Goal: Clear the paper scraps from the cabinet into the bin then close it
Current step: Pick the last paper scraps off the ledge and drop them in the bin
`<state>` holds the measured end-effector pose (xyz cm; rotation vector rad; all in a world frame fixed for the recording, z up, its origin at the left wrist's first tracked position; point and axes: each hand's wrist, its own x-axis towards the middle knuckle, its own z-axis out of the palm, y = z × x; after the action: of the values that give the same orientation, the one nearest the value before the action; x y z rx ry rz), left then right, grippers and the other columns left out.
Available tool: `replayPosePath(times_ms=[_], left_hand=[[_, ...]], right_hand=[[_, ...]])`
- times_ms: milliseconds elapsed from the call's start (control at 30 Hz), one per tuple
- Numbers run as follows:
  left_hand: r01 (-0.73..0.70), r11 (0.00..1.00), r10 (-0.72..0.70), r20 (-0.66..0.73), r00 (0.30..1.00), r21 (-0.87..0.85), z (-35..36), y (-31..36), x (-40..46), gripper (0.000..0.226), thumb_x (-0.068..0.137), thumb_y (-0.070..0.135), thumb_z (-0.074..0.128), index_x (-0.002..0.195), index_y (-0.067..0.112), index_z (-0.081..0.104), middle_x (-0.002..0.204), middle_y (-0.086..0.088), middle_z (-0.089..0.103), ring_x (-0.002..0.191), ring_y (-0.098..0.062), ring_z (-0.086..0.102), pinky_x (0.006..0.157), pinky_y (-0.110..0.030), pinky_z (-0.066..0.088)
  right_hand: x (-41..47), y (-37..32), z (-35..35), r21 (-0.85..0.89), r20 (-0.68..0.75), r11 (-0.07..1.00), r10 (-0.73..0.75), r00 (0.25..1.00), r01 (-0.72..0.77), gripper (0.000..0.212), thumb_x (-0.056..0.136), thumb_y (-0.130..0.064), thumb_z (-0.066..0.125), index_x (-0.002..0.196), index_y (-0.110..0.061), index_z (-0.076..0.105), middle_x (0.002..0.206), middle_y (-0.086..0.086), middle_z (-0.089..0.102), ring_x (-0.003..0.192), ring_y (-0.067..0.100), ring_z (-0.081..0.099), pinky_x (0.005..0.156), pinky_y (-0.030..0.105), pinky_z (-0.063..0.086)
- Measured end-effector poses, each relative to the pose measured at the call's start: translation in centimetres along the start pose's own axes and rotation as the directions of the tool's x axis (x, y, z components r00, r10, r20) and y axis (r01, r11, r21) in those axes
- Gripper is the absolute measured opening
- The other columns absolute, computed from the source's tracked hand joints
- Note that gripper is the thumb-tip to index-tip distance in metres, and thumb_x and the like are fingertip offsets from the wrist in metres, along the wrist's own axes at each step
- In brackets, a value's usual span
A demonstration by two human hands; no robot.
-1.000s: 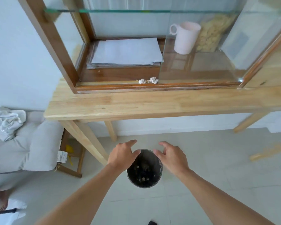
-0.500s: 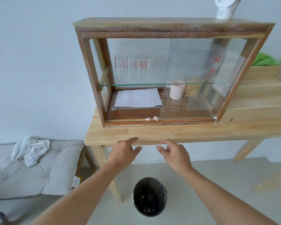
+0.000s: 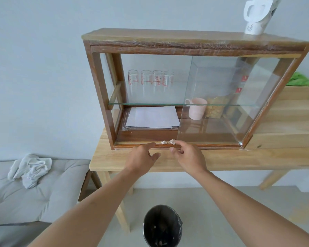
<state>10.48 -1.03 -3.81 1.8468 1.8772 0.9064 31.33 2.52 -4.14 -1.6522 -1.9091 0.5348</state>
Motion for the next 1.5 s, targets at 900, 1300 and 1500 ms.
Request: replayPosePath(times_ms=[900,1300,1500], left_hand=[[-0.028,0.999,0.022,-0.158,0.987,-0.035,2.5,0.9,3.1,0.022,0.094,0.036,0.075,0.11,0.024,0.083,0.085,-0.003,0.079,0.072,-0.019,0.064,0.069,-0.03,0.051],[-0.001,1.0,0.0,-0.03,1.0,-0.023,2.3,-0.8,-5.3,0.025,0.097,0.045,0.07,0.113,0.03,0.081,0.071,0.014,0.067,0.063,-0.001,0.062,0.064,-0.022,0.053],[0.069,0.996,-0.066,0.055,0.996,-0.056,5.4,-3.3,-8.4,0.021,0.095,0.045,0.071,0.109,0.034,0.081,0.056,0.01,0.062,0.058,-0.006,0.06,0.057,-0.026,0.052]], right_hand=[[0.8,0.5,0.0,-0.112,-0.055,0.992,-0.059,0.997,0.053,0.022,0.104,-0.042,0.057,0.114,-0.033,0.074,0.057,-0.013,0.054,0.082,0.025,0.068,0.065,0.035,0.045],[-7.1,3.1,0.2,-0.008,0.008,1.0,-0.03,1.0,0.03,0.021,0.104,-0.046,0.06,0.113,-0.035,0.075,0.055,-0.012,0.057,0.058,0.009,0.054,0.056,0.03,0.04],[-10.5,5.8,2.7,-0.007,0.118,1.0,0.03,0.993,-0.029,0.023,0.104,-0.044,0.06,0.117,-0.033,0.075,0.059,-0.011,0.059,0.06,0.008,0.058,0.056,0.027,0.041]])
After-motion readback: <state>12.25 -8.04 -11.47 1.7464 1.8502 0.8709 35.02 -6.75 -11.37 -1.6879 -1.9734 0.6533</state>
